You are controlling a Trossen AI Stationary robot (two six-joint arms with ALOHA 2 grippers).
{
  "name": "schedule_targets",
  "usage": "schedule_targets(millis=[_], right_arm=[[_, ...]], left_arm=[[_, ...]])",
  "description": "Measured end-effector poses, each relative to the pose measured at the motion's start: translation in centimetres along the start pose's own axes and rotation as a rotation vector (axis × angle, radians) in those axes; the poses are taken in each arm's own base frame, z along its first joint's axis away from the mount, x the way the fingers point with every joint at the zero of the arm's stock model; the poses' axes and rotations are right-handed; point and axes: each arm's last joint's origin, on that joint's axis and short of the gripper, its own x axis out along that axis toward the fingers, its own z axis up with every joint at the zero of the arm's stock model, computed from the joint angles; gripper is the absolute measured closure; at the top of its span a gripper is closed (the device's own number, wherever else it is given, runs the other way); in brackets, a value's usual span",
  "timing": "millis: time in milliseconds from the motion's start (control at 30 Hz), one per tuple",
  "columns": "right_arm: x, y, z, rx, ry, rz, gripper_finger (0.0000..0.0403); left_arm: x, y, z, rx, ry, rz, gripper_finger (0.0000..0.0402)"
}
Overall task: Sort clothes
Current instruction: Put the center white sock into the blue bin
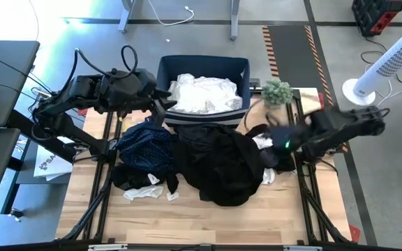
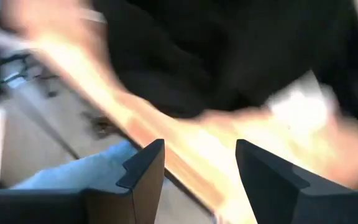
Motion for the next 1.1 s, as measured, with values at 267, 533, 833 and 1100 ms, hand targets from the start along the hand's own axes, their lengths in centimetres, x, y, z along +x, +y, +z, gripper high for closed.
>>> schedule_targets(millis=[267, 533, 833, 1100], right_arm=[[9.5, -5.9, -2.3, 0.353, 0.167, -0.345, 0.0208], [15.8, -11.0, -2.4, 0.48, 0.124, -0.367, 0.0208], [19.4, -14.0, -2.5, 0.527, 0.053, -0.319, 0.0269], [17.8, -11.1, -2.1, 0.292, 0.099, -0.286, 0.0388]], left_arm=[[0.0, 0.0, 0.0, 0.079, 0.003, -0.006, 0.0218], [0.0, 0.0, 0.0, 0.079, 0.001, -0.004, 0.0218], [0.0, 0.1, 0.1, 0.013, -0.012, 0.013, 0.0218], [0.0, 0.1, 0.1, -0.032, -0.017, 0.025, 0.0218]])
